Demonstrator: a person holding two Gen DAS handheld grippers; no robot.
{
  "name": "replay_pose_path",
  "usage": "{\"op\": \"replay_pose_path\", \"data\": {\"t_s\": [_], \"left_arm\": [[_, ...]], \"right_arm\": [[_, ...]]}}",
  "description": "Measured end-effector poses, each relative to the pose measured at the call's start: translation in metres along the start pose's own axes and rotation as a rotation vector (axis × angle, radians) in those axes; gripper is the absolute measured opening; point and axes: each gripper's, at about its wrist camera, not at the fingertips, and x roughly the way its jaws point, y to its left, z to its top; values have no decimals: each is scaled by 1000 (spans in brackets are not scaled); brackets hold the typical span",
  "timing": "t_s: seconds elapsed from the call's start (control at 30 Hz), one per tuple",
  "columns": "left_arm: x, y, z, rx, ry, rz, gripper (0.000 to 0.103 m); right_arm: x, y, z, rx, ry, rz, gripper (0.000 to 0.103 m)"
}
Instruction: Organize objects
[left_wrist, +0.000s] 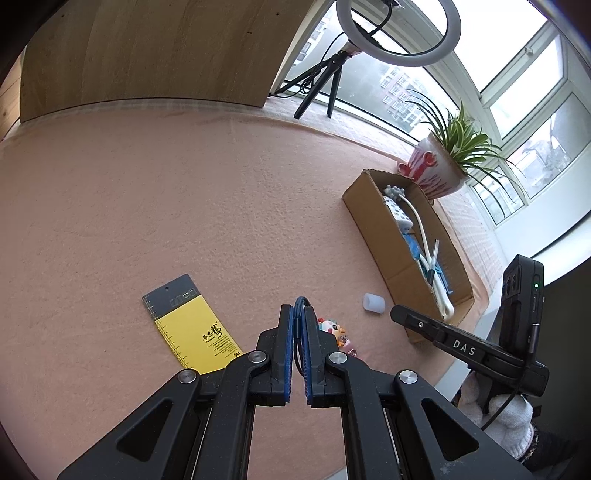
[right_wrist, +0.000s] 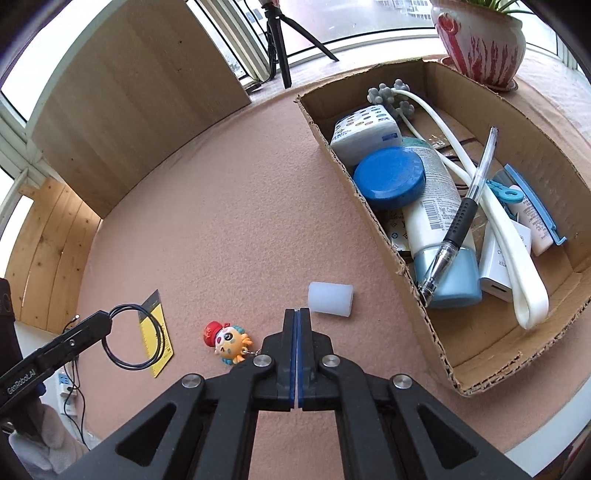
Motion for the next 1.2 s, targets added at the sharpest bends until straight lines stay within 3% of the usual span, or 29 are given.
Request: {"op": "replay_pose_path", "data": {"t_s": [0.17, 0.27, 0.3, 0.37, 0.43, 0.53, 0.73, 0.97, 1.0, 1.03, 1.13, 1.2], "left_arm": [[6, -8, 4, 4, -1, -10, 4], [7, -13, 4, 8, -3, -14, 4], [7, -14, 4, 9, -3, -16, 4], [6, -15, 2, 9, -1, -18, 4], [5, -13, 0, 12, 4, -16, 4], [3, -9, -2, 15, 14, -17, 4], [3, 3, -1, 34, 44, -32, 4], [3, 15, 2, 52, 62, -42, 4], [3, 17, 3, 52, 63, -45, 4], [3, 17, 4, 51, 63, -48, 4], [4, 17, 6, 45, 56, -57, 4], [5, 14, 9, 43, 50, -63, 4]], "right_arm": [[-10, 2, 6, -25, -11, 9, 0], [-1, 8, 7, -75, 55, -15, 1], [-2, 4, 5, -54, 48, -21, 3], [2, 4, 2, -31, 57, -40, 18], [6, 7, -3, -17, 40, -90, 27], [9, 8, -8, -13, 0, -163, 28], [29, 13, -10, 45, -18, -199, 38], [40, 22, -3, 10, -77, -265, 38], [40, 24, -3, -5, -75, -259, 35], [41, 25, -3, -17, -67, -246, 22], [33, 24, -8, -23, -54, -216, 20], [27, 20, -10, -5, -45, -188, 14]]}}
